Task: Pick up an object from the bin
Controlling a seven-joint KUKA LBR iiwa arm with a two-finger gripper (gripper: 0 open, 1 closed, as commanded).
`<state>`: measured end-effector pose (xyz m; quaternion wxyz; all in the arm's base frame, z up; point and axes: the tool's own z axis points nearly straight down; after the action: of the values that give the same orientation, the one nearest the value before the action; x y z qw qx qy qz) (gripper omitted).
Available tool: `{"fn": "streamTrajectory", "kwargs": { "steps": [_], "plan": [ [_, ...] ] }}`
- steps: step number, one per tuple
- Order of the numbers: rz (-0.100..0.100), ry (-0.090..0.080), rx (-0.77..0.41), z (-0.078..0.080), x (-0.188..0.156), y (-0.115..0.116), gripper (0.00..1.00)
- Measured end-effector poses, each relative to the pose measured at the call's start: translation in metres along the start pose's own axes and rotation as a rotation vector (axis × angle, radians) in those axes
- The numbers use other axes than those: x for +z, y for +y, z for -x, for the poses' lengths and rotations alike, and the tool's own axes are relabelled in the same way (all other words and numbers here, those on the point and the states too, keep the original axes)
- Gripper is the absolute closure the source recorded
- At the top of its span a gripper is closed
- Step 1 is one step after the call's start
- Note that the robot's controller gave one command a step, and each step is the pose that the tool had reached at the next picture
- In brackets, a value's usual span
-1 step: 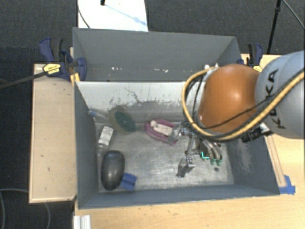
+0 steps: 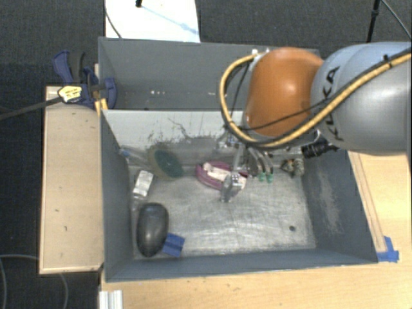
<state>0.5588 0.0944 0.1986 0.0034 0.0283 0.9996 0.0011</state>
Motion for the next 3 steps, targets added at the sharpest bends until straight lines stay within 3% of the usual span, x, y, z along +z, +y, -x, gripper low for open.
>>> {"fn": "streamTrajectory", "kwargs": {
  "steps": [1, 2, 3],
  "plan": [
    [-0.001, 0.004, 0.194, 0.029, 0.050, 0.009, 0.00],
    [0.003, -0.014, 0.202, 0.031, 0.102, -0.031, 0.00],
    [-0.003, 0.000, 0.454, 0.024, 0.083, -0.070, 0.00]
  ]
}}
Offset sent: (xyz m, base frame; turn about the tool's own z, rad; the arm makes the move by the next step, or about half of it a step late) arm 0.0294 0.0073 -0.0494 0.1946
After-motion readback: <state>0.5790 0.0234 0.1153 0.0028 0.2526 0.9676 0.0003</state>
